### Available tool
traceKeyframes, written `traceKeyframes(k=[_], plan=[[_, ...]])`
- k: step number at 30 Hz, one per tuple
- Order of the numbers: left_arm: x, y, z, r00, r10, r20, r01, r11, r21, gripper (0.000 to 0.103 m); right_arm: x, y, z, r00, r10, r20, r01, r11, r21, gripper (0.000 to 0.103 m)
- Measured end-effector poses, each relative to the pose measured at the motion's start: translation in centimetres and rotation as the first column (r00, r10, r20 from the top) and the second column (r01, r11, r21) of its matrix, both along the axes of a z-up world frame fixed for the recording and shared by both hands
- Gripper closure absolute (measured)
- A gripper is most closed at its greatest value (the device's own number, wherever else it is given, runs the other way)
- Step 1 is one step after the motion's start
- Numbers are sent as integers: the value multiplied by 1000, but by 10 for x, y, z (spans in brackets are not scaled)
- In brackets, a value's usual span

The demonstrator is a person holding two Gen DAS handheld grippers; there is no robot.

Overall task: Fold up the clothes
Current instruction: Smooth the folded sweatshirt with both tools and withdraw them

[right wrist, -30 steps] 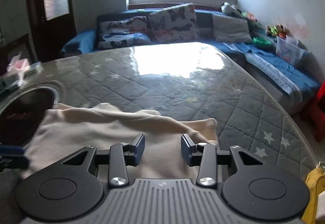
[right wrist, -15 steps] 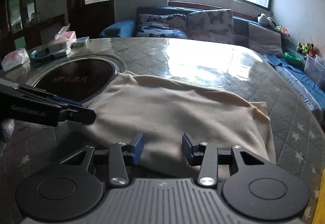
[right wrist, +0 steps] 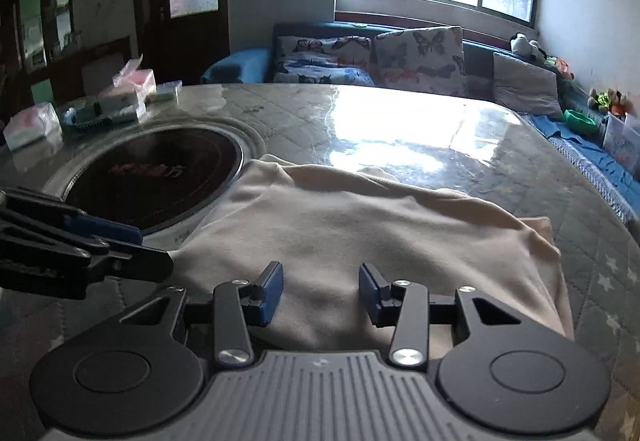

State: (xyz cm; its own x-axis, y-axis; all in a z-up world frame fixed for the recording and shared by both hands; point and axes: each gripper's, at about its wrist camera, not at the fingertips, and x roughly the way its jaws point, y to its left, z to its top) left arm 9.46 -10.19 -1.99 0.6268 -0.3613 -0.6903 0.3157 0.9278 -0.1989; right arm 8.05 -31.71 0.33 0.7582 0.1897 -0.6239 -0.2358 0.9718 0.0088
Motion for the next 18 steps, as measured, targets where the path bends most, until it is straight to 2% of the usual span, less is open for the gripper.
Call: traceKeyframes(k=[4, 9, 13, 15, 18], plan=[[-5, 0, -3, 1000, -4, -4, 4, 1000, 3, 51, -16, -14, -1, 999, -37, -17, 37, 999, 28, 61], [-12, -2, -4, 1000, -15, -5, 15, 1000, 12, 46, -35, -20, 0, 999, -24, -29, 25, 999, 22, 61], [-15, -4, -5, 1000, -16, -9, 16, 1000, 16, 45, -33, -21, -2, 999, -31, -34, 32, 999, 30, 60], [-17, -4, -5, 1000, -13, -11, 13, 1000, 22, 40, -33, -19, -4, 999, -33, -38, 34, 999, 28, 60], [-21, -4, -4, 1000, -11, -2, 11, 999, 32, 33, -37, -17, -1, 999, -26, -35, 27, 999, 36, 52]])
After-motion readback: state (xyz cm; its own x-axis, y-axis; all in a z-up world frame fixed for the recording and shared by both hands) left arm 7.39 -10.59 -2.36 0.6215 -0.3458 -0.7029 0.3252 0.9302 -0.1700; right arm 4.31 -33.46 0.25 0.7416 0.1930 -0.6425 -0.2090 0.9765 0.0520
